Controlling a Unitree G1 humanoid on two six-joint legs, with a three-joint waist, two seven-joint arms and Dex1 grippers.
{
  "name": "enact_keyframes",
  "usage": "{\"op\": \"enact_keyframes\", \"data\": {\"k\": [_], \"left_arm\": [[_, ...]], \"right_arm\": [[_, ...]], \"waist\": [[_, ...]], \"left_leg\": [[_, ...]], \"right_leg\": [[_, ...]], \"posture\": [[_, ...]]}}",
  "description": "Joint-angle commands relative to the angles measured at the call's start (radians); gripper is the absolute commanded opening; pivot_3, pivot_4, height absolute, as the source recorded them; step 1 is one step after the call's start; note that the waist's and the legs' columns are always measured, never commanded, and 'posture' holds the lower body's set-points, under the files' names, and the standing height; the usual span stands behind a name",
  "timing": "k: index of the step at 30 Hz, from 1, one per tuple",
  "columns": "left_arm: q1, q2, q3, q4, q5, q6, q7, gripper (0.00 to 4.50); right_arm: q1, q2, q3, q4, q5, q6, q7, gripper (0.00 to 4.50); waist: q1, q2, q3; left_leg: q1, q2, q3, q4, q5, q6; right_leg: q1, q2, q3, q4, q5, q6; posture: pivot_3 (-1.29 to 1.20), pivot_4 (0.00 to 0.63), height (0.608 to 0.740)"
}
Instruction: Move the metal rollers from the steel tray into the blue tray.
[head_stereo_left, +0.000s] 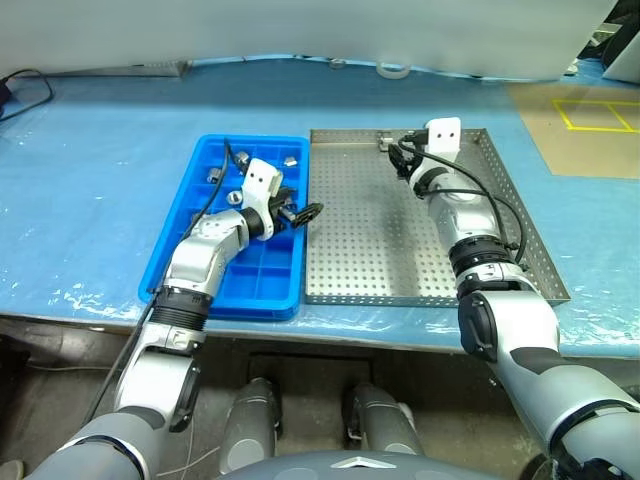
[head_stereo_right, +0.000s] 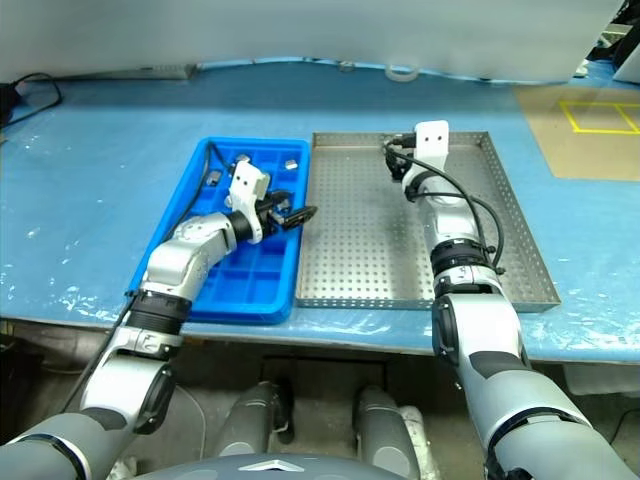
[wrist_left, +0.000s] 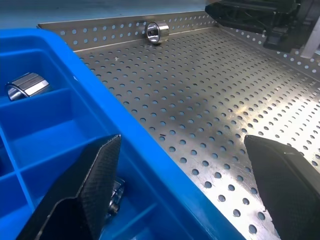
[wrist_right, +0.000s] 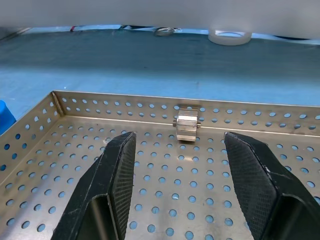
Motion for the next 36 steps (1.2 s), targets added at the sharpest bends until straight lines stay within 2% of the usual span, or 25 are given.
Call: {"op": "enact_keyframes", "data": {"k": [1, 15, 19, 21, 23, 25, 27, 28, 29, 30, 31, 32, 33, 34, 35, 36], "left_arm": [[-0.042, -0.012, 0.038, 0.022, 0.002, -0.020, 0.041, 4.17], [-0.093, -0.031, 0.086, 0.146, 0.021, -0.100, 0.119, 4.17], [-0.101, -0.038, 0.084, 0.162, 0.026, -0.103, 0.119, 4.17], [-0.102, -0.041, 0.080, 0.165, 0.031, -0.103, 0.120, 4.17], [-0.101, -0.041, 0.067, 0.167, 0.046, -0.103, 0.122, 4.17], [-0.102, -0.043, 0.062, 0.169, 0.052, -0.097, 0.120, 4.17], [-0.104, -0.045, 0.062, 0.176, 0.056, -0.099, 0.123, 4.17], [-0.105, -0.046, 0.063, 0.179, 0.055, -0.099, 0.122, 4.17], [-0.103, -0.047, 0.063, 0.176, 0.053, -0.100, 0.118, 4.17], [-0.101, -0.048, 0.062, 0.173, 0.052, -0.100, 0.115, 4.17], [-0.100, -0.049, 0.062, 0.170, 0.051, -0.100, 0.112, 4.17], [-0.098, -0.050, 0.061, 0.167, 0.052, -0.099, 0.109, 4.17], [-0.097, -0.052, 0.060, 0.167, 0.054, -0.099, 0.107, 4.17], [-0.097, -0.053, 0.059, 0.168, 0.055, -0.099, 0.105, 4.17], [-0.096, -0.055, 0.060, 0.167, 0.056, -0.099, 0.102, 4.17], [-0.095, -0.057, 0.061, 0.165, 0.057, -0.098, 0.099, 4.17]], "right_arm": [[-0.009, -0.010, -0.012, -0.038, 0.002, -0.012, -0.002, 2.89], [0.114, 0.040, 0.005, -0.208, 0.007, 0.060, 0.004, 2.89], [0.142, 0.049, 0.004, -0.252, 0.006, 0.087, 0.000, 2.89], [0.151, 0.052, 0.004, -0.269, 0.007, 0.097, -0.003, 2.89], [0.158, 0.054, 0.005, -0.283, 0.006, 0.106, -0.004, 2.89], [0.163, 0.055, 0.007, -0.291, 0.003, 0.112, -0.005, 2.89], [0.166, 0.054, 0.006, -0.298, 0.003, 0.116, -0.006, 2.89], [0.167, 0.054, 0.006, -0.301, 0.003, 0.118, -0.007, 2.89], [0.168, 0.054, 0.005, -0.305, 0.003, 0.119, -0.007, 2.89], [0.169, 0.053, 0.004, -0.307, 0.004, 0.121, -0.008, 2.89], [0.170, 0.053, 0.005, -0.309, 0.004, 0.121, -0.008, 2.89], [0.171, 0.053, 0.005, -0.312, 0.005, 0.122, -0.009, 2.89], [0.171, 0.052, 0.005, -0.311, 0.005, 0.122, -0.010, 2.89], [0.171, 0.052, 0.005, -0.312, 0.006, 0.122, -0.010, 2.89], [0.173, 0.052, 0.006, -0.314, 0.006, 0.122, -0.011, 2.89], [0.175, 0.052, 0.007, -0.318, 0.007, 0.123, -0.011, 2.89]], "waist": [[0.000, 0.000, 0.000], [0.001, 0.000, 0.000], [0.004, 0.000, 0.002], [0.007, 0.001, 0.005], [0.014, 0.004, 0.009], [0.027, 0.005, 0.009], [0.033, 0.006, 0.007], [0.028, 0.004, 0.006], [0.018, 0.002, 0.005], [0.010, 0.001, 0.005], [0.004, -0.002, 0.003], [-0.004, -0.015, -0.001], [-0.012, -0.058, -0.007], [-0.015, -0.061, -0.002], [-0.013, -0.052, 0.000], [-0.015, -0.048, 0.001]], "left_leg": [[0.000, 0.000, 0.000, 0.000, 0.000, 0.000], [0.000, 0.000, 0.000, 0.000, 0.000, 0.001], [0.003, 0.000, 0.002, -0.001, -0.002, 0.003], [0.016, 0.000, 0.004, -0.008, -0.004, 0.005], [0.041, -0.003, 0.007, -0.022, -0.007, 0.007], [0.051, -0.003, 0.008, -0.022, -0.019, 0.011], [0.056, -0.010, 0.008, -0.022, -0.032, 0.019], [0.061, -0.016, 0.009, -0.025, -0.035, 0.022], [0.065, -0.027, 0.006, -0.028, -0.039, 0.030], [0.069, -0.040, 0.002, -0.023, -0.044, 0.034], [0.071, -0.047, 0.001, -0.009, -0.051, 0.037], [0.070, -0.054, 0.002, -0.003, -0.056, 0.036], [0.069, -0.067, 0.007, 0.000, -0.062, 0.034], [0.069, -0.100, 0.027, 0.012, -0.077, 0.030], [0.067, -0.106, 0.025, 0.032, -0.095, 0.026], [0.064, -0.100, -0.003, 0.054, -0.101, 0.034]], "right_leg": [[0.000, 0.000, 0.000, 0.000, 0.000, 0.000], [0.000, 0.000, 0.000, 0.000, 0.000, 0.001], [0.005, -0.002, 0.000, -0.004, 0.000, 0.000], [0.024, -0.001, 0.000, -0.021, -0.002, 0.004], [0.054, -0.003, 0.001, -0.046, -0.002, 0.005], [0.079, -0.003, 0.001, -0.068, -0.005, 0.014], [0.094, -0.006, 0.002, -0.085, -0.007, 0.021], [0.095, -0.010, 0.001, -0.088, -0.007, 0.022], [0.080, -0.017, -0.005, -0.073, -0.009, 0.023], [0.040, -0.029, -0.009, 0.003, -0.009, 0.024], [-0.008, -0.035, -0.007, 0.075, -0.003, 0.050], [-0.054, -0.039, -0.005, 0.091, 0.016, 0.084], [-0.092, -0.042, 0.001, 0.062, 0.040, 0.107], [-0.105, -0.060, 0.013, -0.024, 0.107, 0.078], [-0.104, -0.060, 0.029, 0.005, 0.097, 0.035], [-0.084, -0.053, 0.030, -0.005, 0.095, 0.033]], "posture": [[-0.12, 0.150, 0.740], [-0.13, 0.150, 0.740], [-0.14, 0.150, 0.740], [-0.14, 0.150, 0.740], [-0.14, 0.150, 0.740], [-0.14, 0.150, 0.740], [-0.14, 0.150, 0.740], [-0.15, 0.150, 0.740], [-0.15, 0.150, 0.740], [-0.15, 0.150, 0.740], [-0.15, 0.150, 0.740], [-0.15, 0.150, 0.740], [-0.15, 0.150, 0.740], [-0.15, 0.150, 0.740], [-0.15, 0.150, 0.740], [-0.15, 0.150, 0.740]]}}
